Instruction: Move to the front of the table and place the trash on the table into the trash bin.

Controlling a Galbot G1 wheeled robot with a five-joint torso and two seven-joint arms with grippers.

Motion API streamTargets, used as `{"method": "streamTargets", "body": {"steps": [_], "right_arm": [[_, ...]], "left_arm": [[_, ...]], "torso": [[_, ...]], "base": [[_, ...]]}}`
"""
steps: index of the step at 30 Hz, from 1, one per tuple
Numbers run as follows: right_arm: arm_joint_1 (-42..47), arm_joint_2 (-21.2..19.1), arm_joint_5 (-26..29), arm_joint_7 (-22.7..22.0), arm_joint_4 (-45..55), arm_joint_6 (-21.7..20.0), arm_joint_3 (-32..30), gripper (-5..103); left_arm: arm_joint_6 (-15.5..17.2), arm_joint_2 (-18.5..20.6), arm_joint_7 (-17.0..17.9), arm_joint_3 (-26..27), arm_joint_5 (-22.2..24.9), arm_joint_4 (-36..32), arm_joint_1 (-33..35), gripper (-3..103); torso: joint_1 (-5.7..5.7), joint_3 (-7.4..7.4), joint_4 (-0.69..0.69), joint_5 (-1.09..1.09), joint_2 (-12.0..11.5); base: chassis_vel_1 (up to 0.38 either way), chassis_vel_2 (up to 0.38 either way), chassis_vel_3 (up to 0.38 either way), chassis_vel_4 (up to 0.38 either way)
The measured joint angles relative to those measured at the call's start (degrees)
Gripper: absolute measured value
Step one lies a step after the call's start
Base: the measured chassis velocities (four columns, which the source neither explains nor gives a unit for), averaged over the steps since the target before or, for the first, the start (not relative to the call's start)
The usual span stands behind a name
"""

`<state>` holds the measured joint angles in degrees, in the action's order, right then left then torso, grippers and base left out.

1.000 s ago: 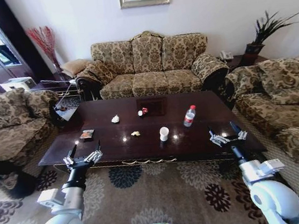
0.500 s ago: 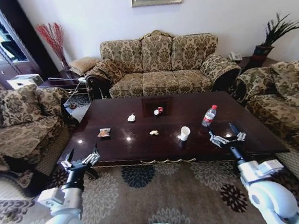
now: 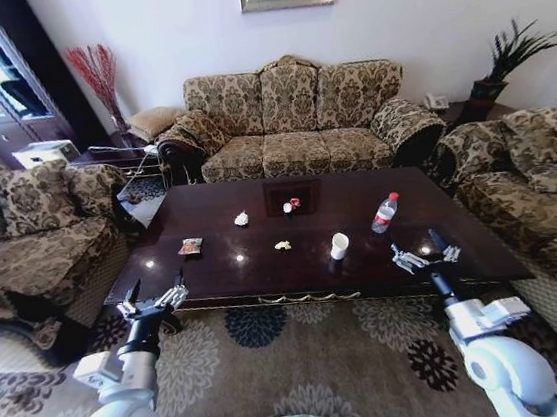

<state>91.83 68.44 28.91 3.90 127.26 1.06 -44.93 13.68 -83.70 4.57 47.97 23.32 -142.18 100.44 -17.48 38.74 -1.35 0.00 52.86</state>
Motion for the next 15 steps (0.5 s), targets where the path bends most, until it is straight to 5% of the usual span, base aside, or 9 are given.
{"method": "streamTargets", "body": {"steps": [15], "right_arm": [[-0.5, 0.2, -0.4, 0.2, -1.9, 1.2, 0.8, 100]], "left_arm": [[0.0, 0.6, 0.0, 0.6, 0.1, 1.6, 0.1, 100]], "torso": [[0.08, -0.04, 0.00, 0.00, 0.0]], "base": [[0.196, -0.211, -0.194, 0.216]]}}
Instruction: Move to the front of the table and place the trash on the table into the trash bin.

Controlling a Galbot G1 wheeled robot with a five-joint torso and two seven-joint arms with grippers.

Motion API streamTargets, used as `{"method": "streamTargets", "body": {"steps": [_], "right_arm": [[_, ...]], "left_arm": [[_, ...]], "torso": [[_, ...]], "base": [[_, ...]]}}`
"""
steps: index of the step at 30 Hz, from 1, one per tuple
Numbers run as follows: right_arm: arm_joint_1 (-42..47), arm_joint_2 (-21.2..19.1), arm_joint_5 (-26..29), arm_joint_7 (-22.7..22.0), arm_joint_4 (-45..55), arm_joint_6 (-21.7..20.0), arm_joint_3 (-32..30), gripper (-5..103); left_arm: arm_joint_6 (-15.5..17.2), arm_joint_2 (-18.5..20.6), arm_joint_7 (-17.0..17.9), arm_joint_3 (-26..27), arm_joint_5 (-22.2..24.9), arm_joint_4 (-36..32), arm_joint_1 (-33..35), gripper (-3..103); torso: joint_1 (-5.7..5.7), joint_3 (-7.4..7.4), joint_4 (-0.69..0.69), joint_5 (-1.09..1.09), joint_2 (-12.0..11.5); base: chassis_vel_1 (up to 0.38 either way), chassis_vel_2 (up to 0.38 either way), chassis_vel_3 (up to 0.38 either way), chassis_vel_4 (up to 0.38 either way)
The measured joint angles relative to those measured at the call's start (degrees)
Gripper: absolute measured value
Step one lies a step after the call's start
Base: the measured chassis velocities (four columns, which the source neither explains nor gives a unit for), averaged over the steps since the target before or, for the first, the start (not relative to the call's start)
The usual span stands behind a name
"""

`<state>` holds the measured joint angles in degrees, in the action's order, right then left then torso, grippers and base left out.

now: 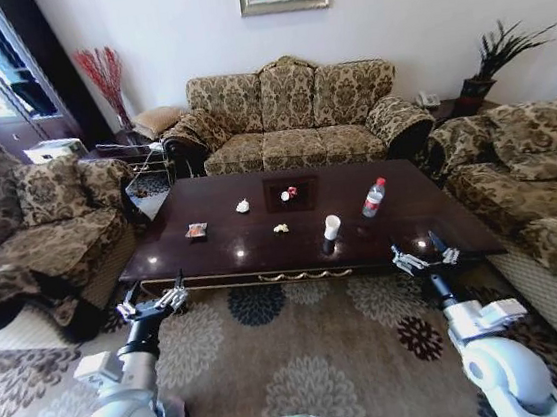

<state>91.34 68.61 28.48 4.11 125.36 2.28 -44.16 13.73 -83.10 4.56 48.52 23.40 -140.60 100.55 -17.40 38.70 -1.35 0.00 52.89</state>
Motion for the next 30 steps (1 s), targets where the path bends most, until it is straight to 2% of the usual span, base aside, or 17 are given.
{"method": "streamTargets", "body": {"steps": [8, 14, 16, 20, 26, 30], "right_arm": [[0.6, 1.6, -0.8, 1.3, -1.3, 0.8, -0.2, 100], [-0.5, 5.2, -2.8, 1.5, -4.2, 2.8, -0.1, 100], [-0.4, 5.3, -3.0, 1.6, -4.4, 3.0, 0.0, 100], [-0.1, 5.3, -3.1, 2.0, -5.9, 3.4, 0.5, 100], [-0.3, 4.4, -2.4, 2.2, -6.0, 3.2, 0.0, 100], [-0.3, 5.4, -2.5, 2.5, -6.3, 3.0, 0.4, 100]], "left_arm": [[-0.7, 4.8, 0.2, 2.5, -1.4, 8.7, 2.0, 100], [0.2, 11.0, 0.1, 3.1, -2.0, 15.2, 5.4, 100], [0.3, 11.7, 0.0, 3.4, -2.0, 15.9, 5.7, 100], [0.7, 16.3, -1.3, 4.2, -1.8, 22.7, 8.1, 100], [1.2, 17.4, -2.3, 2.8, -1.4, 28.4, 8.2, 100], [2.4, 16.9, -2.5, 2.2, 1.1, 31.1, 8.1, 100]], "torso": [[-0.13, 0.06, 0.00, -0.01, -0.1], [-0.05, 0.02, 0.01, 0.00, 0.0], [-0.04, 0.02, 0.01, 0.00, 0.0], [-0.05, 0.03, 0.02, -0.01, 0.0], [-0.07, 0.03, -0.01, -0.03, 0.0], [-0.06, 0.03, 0.03, -0.02, 0.0]], "base": [[0.011, -0.001, -0.007, 0.002], [-0.010, 0.011, 0.008, -0.006], [0.000, 0.000, 0.000, 0.000], [0.000, 0.000, 0.000, 0.000], [0.000, 0.000, 0.000, 0.000], [0.000, 0.000, 0.000, 0.000]]}}
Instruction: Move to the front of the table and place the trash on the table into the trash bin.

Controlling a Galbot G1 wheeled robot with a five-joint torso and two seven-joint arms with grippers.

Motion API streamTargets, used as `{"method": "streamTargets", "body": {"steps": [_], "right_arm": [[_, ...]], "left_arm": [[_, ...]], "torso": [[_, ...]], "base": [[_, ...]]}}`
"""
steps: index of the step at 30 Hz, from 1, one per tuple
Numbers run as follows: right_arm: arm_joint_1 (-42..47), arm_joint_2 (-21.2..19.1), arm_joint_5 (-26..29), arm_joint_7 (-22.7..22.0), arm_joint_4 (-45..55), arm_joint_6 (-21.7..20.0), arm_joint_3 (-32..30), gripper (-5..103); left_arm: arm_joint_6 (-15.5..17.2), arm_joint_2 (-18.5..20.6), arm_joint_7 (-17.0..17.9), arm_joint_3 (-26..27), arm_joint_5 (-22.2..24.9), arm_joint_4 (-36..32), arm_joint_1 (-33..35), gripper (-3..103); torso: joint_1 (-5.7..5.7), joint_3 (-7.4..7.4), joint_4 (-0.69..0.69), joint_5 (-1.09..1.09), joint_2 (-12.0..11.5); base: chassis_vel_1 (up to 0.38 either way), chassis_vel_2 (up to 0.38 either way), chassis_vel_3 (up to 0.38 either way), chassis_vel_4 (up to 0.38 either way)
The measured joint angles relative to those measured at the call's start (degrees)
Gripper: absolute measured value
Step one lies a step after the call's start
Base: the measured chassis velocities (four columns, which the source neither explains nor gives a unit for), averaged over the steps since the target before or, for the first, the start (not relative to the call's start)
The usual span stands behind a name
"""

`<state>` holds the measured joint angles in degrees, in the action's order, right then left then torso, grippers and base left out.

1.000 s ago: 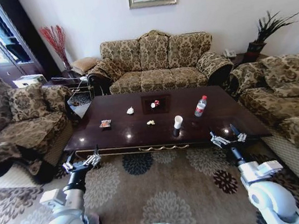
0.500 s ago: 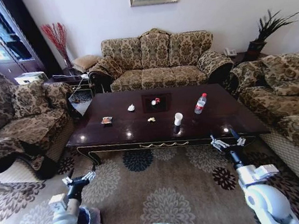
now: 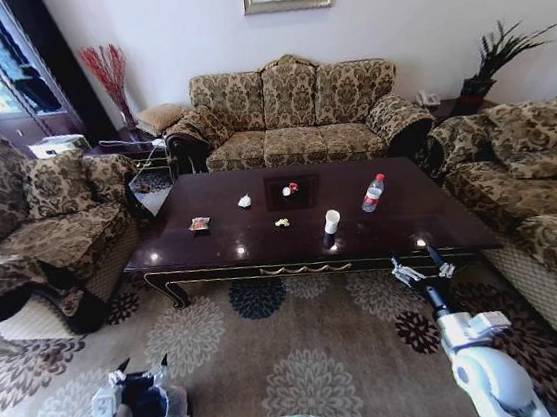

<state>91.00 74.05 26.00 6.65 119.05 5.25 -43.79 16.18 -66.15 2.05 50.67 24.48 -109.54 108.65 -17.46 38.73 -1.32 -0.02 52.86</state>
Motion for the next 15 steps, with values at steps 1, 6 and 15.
{"method": "streamTargets", "body": {"steps": [1, 6, 15], "right_arm": [[-0.1, 1.0, -0.4, 0.2, -0.5, 0.0, 0.5, 100], [-0.4, 2.2, -1.2, 0.6, -2.1, 0.5, 1.3, 100], [-1.1, 1.6, -1.5, 0.9, -3.3, 0.6, 1.9, 100]], "left_arm": [[0.6, -0.2, -0.2, -0.1, 1.9, 0.9, 0.7, 100], [1.0, -0.4, -0.6, -0.7, 2.6, 4.2, 0.8, 100], [1.0, -0.4, -0.6, -1.9, 0.0, 7.5, -1.4, 100]], "torso": [[0.00, 0.00, -0.02, 0.01, 0.0], [0.00, 0.00, -0.03, 0.01, 0.0], [0.00, 0.00, -0.01, 0.02, 0.0]], "base": [[0.000, 0.000, 0.000, 0.000], [0.000, 0.000, 0.000, 0.000], [0.000, 0.000, 0.000, 0.000]]}}
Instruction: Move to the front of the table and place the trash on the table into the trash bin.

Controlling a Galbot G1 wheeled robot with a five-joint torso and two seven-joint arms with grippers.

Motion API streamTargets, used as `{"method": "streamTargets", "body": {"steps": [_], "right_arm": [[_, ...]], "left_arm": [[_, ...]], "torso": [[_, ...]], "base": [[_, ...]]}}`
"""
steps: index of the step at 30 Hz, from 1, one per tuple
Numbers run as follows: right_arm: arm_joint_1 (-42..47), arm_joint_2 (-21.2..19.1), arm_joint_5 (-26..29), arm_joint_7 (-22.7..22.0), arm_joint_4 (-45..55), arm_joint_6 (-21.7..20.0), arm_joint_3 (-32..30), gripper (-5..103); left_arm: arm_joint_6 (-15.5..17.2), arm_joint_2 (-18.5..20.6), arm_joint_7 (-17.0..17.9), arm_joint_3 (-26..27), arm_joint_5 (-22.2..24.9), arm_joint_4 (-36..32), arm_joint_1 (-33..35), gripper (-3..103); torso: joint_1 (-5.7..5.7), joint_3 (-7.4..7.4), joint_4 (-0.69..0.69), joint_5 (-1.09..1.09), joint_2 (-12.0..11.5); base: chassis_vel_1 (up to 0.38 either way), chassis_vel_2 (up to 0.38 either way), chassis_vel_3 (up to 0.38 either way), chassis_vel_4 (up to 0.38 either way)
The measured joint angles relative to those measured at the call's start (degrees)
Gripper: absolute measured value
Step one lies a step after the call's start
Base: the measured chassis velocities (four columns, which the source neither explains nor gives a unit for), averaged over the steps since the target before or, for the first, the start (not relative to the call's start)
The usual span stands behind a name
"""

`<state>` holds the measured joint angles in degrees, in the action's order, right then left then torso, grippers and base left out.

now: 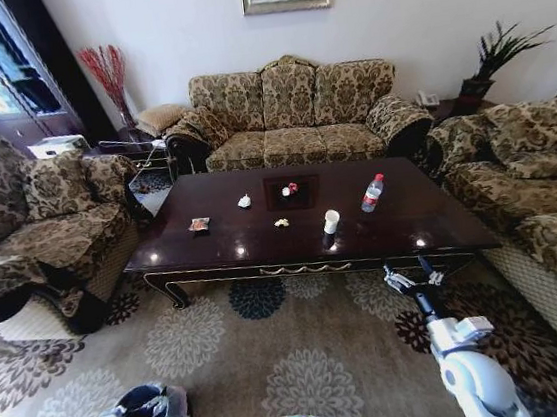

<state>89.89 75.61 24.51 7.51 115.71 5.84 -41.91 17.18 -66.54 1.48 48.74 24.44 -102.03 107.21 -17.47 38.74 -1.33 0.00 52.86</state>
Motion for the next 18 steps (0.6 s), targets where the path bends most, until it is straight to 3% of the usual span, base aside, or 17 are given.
{"method": "streamTargets", "body": {"steps": [10, 18], "right_arm": [[0.1, -0.7, -0.2, 0.0, 0.8, -0.2, 0.7, 100], [0.8, -0.7, 0.1, -0.1, 1.1, -0.1, 0.7, 100]], "left_arm": [[-0.1, -1.4, 0.0, -0.3, -0.7, -0.5, -0.7, 100], [-0.3, -1.0, 0.0, -0.3, -1.4, 2.0, -1.3, 100]], "torso": [[0.00, 0.00, -0.01, 0.01, 0.0], [0.00, 0.00, 0.01, 0.00, 0.0]], "base": [[0.064, 0.056, -0.061, -0.063], [0.219, 0.223, -0.219, -0.223]]}}
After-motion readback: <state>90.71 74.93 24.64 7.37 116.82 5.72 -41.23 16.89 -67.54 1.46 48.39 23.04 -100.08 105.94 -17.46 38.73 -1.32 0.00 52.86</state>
